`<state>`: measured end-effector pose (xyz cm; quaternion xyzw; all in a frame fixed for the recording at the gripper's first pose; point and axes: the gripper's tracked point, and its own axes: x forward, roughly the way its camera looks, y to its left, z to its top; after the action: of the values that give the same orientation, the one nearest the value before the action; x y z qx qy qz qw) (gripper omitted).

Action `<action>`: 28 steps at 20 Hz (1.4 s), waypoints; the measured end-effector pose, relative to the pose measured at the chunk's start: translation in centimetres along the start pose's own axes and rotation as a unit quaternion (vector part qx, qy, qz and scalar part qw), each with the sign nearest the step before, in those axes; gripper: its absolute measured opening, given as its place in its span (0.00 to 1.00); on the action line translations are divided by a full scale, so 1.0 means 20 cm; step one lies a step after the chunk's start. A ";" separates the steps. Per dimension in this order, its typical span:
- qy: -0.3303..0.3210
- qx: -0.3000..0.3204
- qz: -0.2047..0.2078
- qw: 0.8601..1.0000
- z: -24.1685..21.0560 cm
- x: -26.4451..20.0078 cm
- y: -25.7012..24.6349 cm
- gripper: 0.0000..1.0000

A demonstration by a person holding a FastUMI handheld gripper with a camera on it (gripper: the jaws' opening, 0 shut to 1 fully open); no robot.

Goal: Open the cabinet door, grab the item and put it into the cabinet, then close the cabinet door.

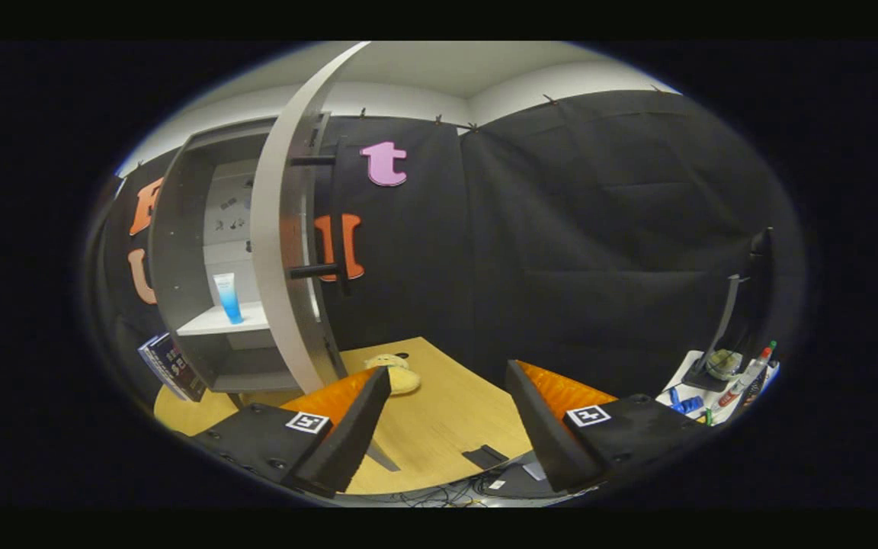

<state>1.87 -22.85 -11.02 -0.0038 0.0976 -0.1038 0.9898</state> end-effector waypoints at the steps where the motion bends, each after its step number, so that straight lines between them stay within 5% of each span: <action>1: 0.002 -0.001 0.010 1.000 -0.01 0.01 0.03 0.98; 14: -0.018 0.001 0.048 0.999 -0.03 -0.11 0.37 0.95; 28: 0.001 -0.010 0.229 0.973 -0.17 -0.08 1.73 0.96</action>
<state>6.85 11.35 -15.03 0.0089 0.0976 0.1270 0.9870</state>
